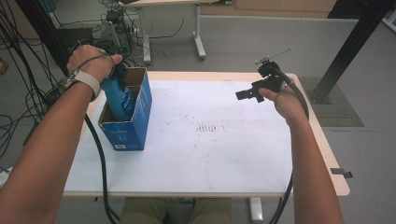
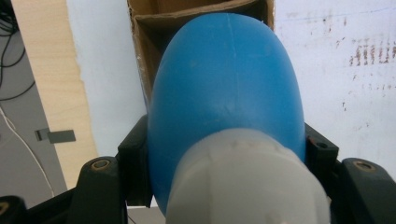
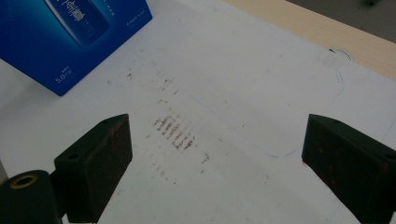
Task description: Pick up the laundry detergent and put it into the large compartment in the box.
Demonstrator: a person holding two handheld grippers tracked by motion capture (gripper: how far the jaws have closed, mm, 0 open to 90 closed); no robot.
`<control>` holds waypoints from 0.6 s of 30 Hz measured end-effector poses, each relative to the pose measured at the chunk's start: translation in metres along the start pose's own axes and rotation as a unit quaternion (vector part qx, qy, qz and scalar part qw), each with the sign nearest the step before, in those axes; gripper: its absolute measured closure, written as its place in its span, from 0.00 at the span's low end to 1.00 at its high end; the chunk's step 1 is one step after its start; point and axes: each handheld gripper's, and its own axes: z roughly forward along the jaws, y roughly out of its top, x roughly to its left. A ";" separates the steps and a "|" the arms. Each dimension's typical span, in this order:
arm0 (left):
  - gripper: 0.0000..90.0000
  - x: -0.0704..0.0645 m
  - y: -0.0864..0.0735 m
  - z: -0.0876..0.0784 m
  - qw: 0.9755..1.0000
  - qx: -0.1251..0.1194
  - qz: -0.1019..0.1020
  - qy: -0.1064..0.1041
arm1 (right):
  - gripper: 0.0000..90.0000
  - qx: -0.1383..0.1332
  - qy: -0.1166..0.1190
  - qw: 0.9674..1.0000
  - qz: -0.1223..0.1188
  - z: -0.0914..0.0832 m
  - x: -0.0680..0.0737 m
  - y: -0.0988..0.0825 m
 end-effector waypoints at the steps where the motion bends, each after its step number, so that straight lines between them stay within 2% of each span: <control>1: 0.41 -0.001 0.001 0.005 1.000 0.004 0.001 0.001 | 0.09 0.000 0.000 1.000 0.001 0.000 0.000 -0.001; 18: 0.41 -0.003 0.003 0.036 1.000 0.005 0.010 0.003 | 0.09 0.001 -0.001 1.000 0.004 0.001 -0.001 -0.003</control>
